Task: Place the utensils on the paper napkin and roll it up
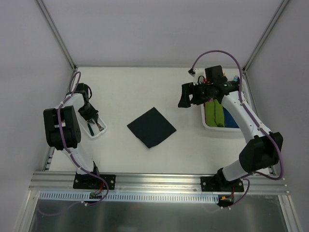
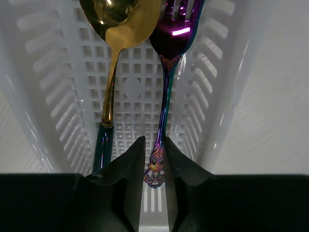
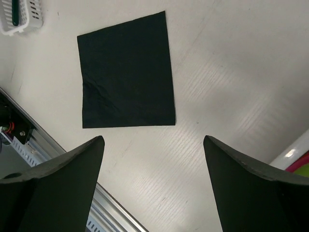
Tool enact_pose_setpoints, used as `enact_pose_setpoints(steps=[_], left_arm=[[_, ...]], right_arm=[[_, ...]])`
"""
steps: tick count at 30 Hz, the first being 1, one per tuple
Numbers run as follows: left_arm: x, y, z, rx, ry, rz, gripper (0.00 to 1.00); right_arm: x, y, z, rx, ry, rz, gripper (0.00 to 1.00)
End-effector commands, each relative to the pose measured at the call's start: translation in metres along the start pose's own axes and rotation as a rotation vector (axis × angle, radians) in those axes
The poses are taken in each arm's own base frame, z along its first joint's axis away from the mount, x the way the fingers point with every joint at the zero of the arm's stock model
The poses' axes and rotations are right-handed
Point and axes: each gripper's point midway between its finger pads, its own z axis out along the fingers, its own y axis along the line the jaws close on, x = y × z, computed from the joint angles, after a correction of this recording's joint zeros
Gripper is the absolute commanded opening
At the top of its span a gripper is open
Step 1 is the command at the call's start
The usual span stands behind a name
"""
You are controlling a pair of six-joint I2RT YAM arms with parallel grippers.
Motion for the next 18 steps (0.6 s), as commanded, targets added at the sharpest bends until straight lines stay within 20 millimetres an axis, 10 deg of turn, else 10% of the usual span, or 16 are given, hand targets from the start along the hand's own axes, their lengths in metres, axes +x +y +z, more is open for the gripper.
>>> enact_pose_setpoints(steps=[1, 18], left_arm=[[-0.012, -0.005, 0.007, 0.034, -0.053, 0.02, 0.22], [-0.007, 0.004, 0.031, 0.022, -0.034, 0.04, 0.26]], right_arm=[[0.006, 0.007, -0.024, -0.066, -0.027, 0.005, 0.88], [0.024, 0.0, -0.027, -0.101, 0.002, 0.056, 0.86]])
